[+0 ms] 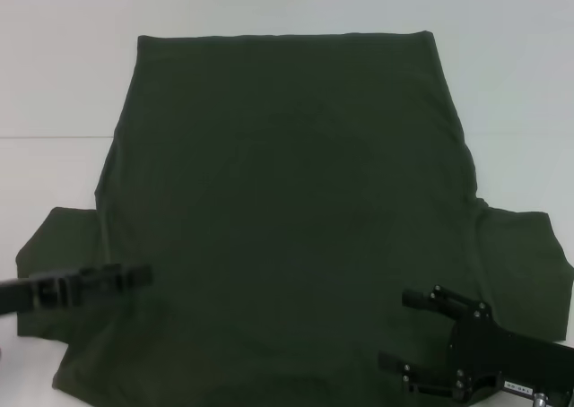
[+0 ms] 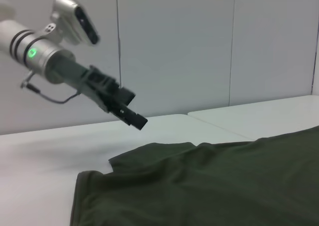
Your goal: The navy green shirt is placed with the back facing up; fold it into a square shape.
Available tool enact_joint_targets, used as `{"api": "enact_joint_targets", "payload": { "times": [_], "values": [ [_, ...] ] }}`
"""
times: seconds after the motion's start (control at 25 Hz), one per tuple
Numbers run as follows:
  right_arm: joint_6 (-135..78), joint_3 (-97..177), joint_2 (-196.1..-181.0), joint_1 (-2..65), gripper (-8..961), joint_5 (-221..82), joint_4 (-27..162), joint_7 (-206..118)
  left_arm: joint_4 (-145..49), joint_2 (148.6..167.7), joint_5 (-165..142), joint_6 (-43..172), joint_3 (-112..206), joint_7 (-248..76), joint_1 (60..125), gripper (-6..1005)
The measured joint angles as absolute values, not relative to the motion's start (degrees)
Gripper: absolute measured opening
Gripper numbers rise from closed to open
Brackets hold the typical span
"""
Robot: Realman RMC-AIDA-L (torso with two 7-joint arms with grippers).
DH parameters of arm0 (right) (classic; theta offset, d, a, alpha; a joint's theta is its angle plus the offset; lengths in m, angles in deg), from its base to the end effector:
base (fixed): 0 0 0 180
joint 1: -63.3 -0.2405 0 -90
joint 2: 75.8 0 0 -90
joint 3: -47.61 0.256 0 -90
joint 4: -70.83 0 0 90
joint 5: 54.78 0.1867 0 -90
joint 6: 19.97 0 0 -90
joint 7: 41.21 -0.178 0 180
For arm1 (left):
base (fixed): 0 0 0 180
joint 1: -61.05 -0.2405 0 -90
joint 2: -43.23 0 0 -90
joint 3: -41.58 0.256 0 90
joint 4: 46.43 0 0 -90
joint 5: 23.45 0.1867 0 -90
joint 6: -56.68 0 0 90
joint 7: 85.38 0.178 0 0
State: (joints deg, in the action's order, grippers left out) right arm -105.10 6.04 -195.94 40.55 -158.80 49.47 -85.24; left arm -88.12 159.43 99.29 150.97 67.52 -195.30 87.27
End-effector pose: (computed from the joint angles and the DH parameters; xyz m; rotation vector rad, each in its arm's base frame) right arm 0.2669 0.2756 -0.0673 -2.5934 0.3070 0.7562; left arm -0.2836 0.3106 0.0187 -2.3900 -1.4221 -0.7676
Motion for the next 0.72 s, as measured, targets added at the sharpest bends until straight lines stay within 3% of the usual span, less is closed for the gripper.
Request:
{"api": "enact_joint_targets", "payload": {
  "times": [0.24, 0.72],
  "values": [
    [-105.13, 6.04, -195.97, 40.53, 915, -158.84, 49.47, -85.33, -95.24, 156.39, 110.90, 151.30, 67.87, -216.97, 91.84, 928],
    [-105.14, 4.85, -196.04, 39.98, 914, -158.65, 49.47, -85.86, -98.81, 153.31, 128.45, 147.10, 71.70, -236.25, 97.55, 925]
  ]
}}
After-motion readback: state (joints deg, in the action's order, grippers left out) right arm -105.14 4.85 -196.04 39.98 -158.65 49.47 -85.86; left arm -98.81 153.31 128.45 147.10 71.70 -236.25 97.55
